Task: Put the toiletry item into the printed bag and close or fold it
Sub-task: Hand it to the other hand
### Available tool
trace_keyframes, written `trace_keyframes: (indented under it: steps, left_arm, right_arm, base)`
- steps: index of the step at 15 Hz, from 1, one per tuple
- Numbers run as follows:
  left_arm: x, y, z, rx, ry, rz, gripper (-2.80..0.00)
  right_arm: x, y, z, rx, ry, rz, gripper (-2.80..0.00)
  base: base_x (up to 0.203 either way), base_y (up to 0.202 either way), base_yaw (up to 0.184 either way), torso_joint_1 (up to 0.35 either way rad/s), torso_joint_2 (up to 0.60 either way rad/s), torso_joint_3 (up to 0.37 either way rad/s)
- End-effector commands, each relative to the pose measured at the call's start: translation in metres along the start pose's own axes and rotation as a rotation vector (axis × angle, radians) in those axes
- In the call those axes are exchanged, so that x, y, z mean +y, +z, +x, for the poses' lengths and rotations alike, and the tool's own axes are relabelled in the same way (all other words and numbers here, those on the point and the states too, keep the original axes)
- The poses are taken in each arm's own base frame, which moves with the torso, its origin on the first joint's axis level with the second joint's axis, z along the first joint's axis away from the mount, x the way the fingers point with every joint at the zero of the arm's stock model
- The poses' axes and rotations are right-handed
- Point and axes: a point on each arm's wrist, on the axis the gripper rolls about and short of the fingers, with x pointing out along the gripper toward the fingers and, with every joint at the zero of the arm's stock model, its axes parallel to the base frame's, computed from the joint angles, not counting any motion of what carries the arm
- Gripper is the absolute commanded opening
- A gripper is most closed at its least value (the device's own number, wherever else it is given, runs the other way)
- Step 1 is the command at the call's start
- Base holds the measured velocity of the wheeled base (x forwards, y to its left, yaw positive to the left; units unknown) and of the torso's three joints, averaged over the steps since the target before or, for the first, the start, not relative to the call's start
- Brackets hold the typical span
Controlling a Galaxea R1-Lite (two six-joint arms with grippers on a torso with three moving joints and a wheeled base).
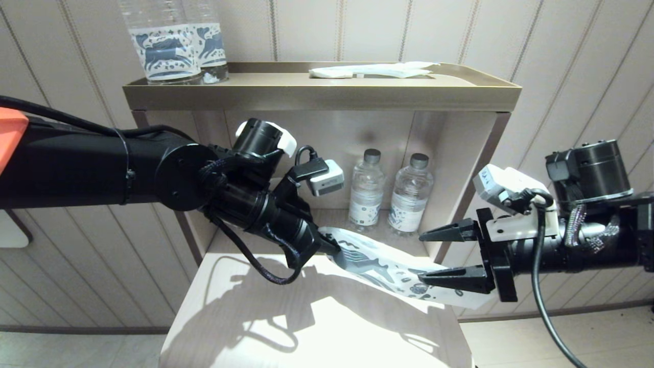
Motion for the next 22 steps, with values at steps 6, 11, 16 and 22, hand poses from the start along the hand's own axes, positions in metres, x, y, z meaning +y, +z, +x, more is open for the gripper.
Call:
trace_keyframes:
  steps: [6, 11, 16, 22]
  left_arm:
    - [0.000, 0.004, -0.003, -0.004, -0.002, 0.006, -2.80]
    - [0.002, -0.002, 0.005, 0.010, -0.017, -0.008, -2.80]
    - [0.001, -0.006, 0.006, 0.016, -0.017, -0.031, 0.00]
    - [0.010, -0.037, -0.019, -0.201, 0.052, -0.110, 0.00]
  right_arm:
    - [0.001, -0.002, 0.000, 0.001, 0.007, -0.001, -2.80]
    - [-0.001, -0.003, 0.002, 0.003, 0.009, 0.004, -2.80]
    - [-0.005, 0.001, -0.001, -0.008, -0.005, 0.002, -2.80]
    - [-0.009, 0.007, -0.006, -0.023, -0.024, 0.009, -2.80]
  base:
    - [0.000, 0.000, 0.000, 0.000, 0.00, 0.000]
    - [0.000, 0.000, 0.000, 0.000, 0.00, 0.000]
    - [0.000, 0.000, 0.000, 0.000, 0.00, 0.000]
    - [0.000, 0.000, 0.000, 0.000, 0.00, 0.000]
